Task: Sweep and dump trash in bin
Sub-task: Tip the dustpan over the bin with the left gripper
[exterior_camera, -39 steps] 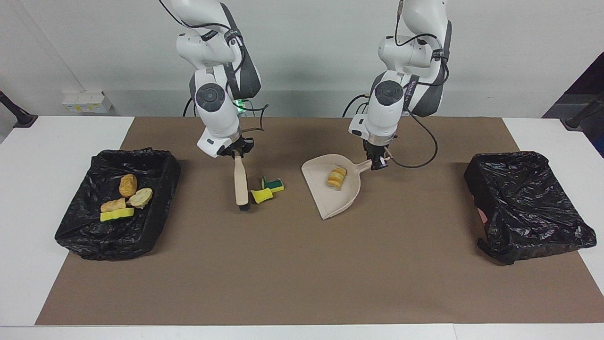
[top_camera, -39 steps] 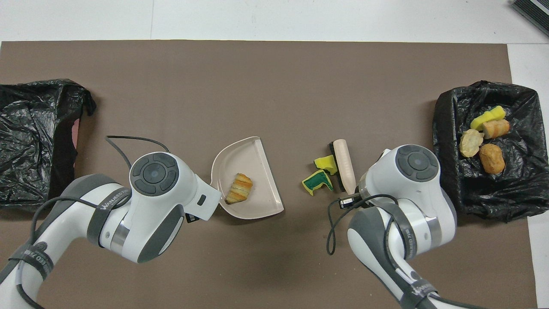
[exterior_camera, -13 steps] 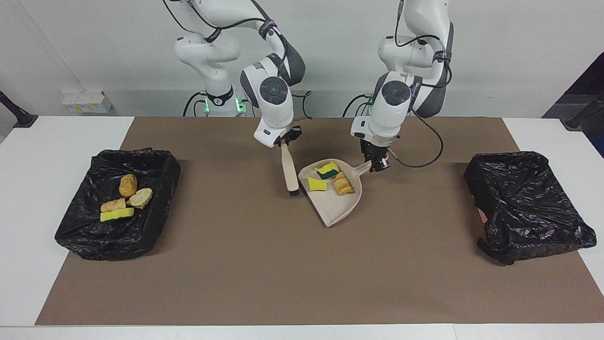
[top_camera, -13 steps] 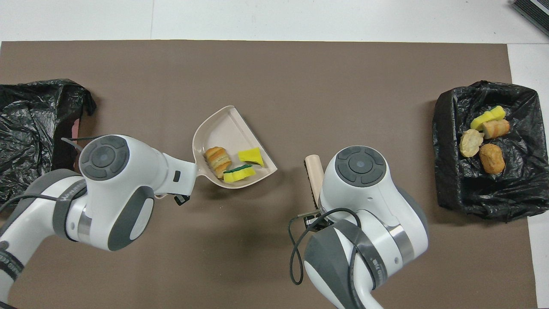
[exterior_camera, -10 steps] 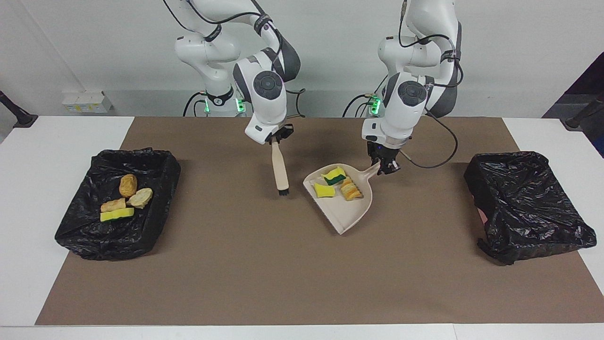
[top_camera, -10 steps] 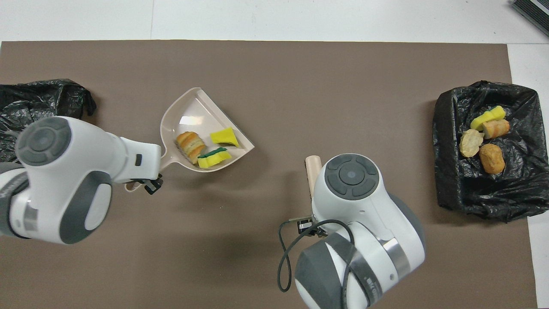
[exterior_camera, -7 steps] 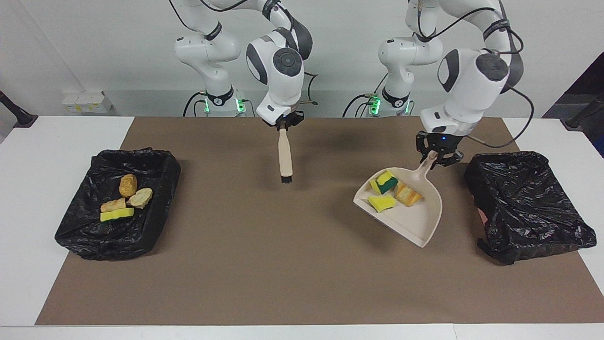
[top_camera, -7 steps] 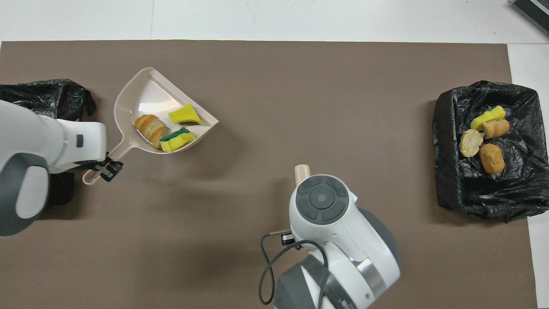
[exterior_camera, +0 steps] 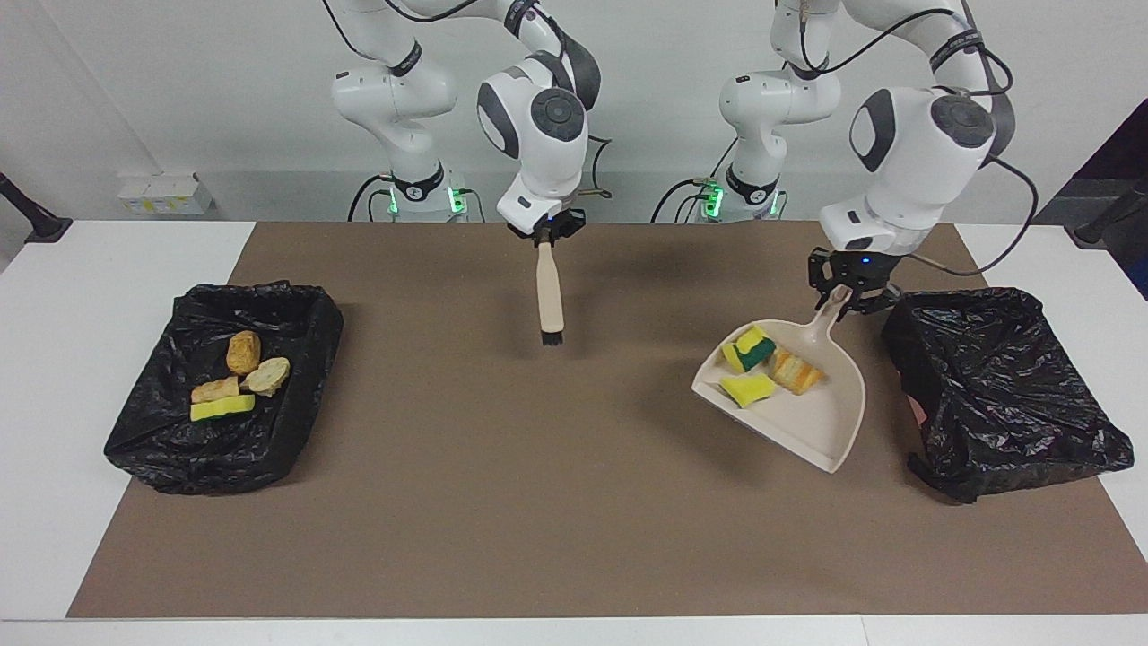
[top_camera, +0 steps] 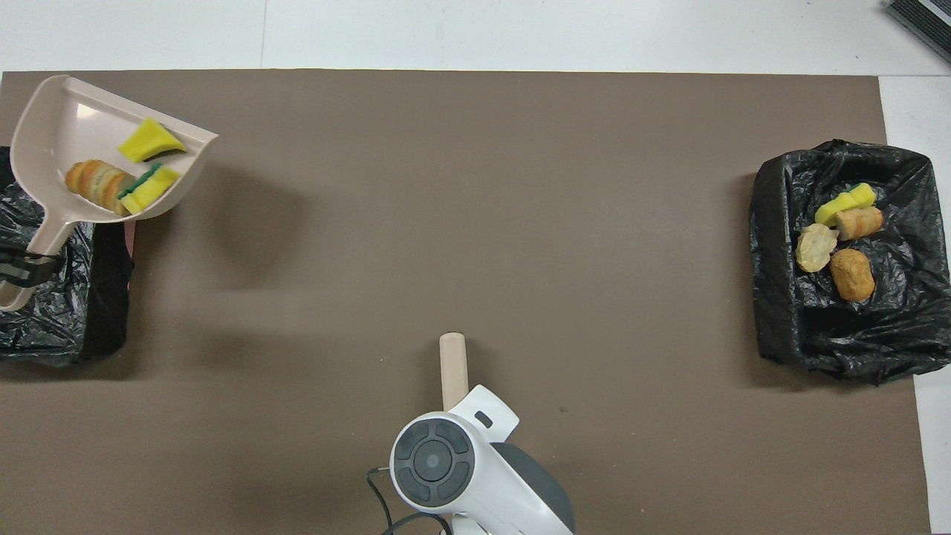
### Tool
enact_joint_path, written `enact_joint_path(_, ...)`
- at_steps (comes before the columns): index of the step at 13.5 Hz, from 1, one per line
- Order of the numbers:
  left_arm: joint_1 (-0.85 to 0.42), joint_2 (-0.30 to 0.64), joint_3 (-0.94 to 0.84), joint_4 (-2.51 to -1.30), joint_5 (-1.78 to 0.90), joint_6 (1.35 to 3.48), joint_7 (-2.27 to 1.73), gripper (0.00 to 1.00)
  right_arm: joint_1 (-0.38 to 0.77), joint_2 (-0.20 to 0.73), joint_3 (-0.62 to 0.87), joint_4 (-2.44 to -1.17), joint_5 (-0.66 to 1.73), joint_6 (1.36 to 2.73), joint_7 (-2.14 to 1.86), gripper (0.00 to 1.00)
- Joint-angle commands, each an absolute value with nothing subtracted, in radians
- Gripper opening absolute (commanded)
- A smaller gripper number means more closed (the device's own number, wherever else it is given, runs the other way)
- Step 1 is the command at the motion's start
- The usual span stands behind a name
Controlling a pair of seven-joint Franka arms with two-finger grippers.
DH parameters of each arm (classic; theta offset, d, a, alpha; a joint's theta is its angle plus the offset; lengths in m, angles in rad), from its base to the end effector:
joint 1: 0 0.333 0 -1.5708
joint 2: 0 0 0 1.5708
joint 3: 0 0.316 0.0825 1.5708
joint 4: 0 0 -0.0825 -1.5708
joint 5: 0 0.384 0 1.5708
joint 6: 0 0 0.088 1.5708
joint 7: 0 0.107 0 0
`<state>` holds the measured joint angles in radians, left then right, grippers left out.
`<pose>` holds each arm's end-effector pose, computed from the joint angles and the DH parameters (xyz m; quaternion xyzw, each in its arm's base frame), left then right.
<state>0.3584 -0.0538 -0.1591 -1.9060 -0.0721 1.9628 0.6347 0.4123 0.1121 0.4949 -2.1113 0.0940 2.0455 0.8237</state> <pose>0.5469 0.1041 0.5287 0.9770 -0.2040 0.0623 0.0049 0.3307 0.4270 0.3569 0.9942 0.0176 -0.1042 0.0198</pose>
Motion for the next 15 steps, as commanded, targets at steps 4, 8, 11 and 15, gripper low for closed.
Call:
enact_joint_path(4, 0.567, 0.001, -0.155, -1.801, -0.025, 1.962, 0.832, 0.00, 0.442, 0.167, 0.492, -2.103, 0.084, 2.109, 0.874, 0.00)
enact_joint_path(8, 0.588, 0.152, -0.110, -1.600, 0.159, 1.973, 1.085, 0.00, 0.440, 0.167, 0.492, -2.109, 0.083, 2.126, 0.885, 0.00)
enact_joint_path(11, 0.566, 0.160, -0.117, -1.597, 0.424, 1.997, 1.167, 0.00, 0.440, 0.175, 0.492, -2.103, 0.084, 2.129, 0.906, 0.01)
enact_joint_path(15, 0.479, 0.143, -0.117, -1.632, 0.691, 1.977, 1.198, 0.00, 0.437, 0.179, 0.491, -2.102, 0.084, 2.126, 0.908, 0.14)
